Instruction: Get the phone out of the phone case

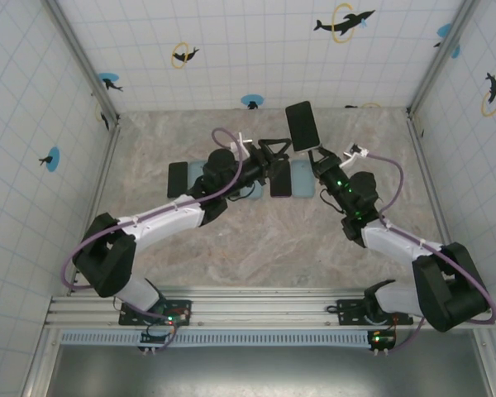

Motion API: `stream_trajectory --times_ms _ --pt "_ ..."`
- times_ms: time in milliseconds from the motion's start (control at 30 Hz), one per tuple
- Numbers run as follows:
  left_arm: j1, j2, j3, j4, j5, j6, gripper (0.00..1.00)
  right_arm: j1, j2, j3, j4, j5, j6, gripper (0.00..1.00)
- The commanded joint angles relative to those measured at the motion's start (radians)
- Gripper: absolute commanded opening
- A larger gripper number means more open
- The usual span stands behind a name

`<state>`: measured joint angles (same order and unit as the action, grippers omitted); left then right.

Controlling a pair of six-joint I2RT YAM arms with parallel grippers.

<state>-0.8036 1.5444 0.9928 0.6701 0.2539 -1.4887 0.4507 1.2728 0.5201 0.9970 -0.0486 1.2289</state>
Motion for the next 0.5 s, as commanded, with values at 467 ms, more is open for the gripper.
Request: stream_trajectory --times_ms 467 --pt "-0.040 0.042 0.028 0.039 -0.074 -0.099 0.60 0.057 -0.003 0.031 0.094 0.052 -0.078 0.06"
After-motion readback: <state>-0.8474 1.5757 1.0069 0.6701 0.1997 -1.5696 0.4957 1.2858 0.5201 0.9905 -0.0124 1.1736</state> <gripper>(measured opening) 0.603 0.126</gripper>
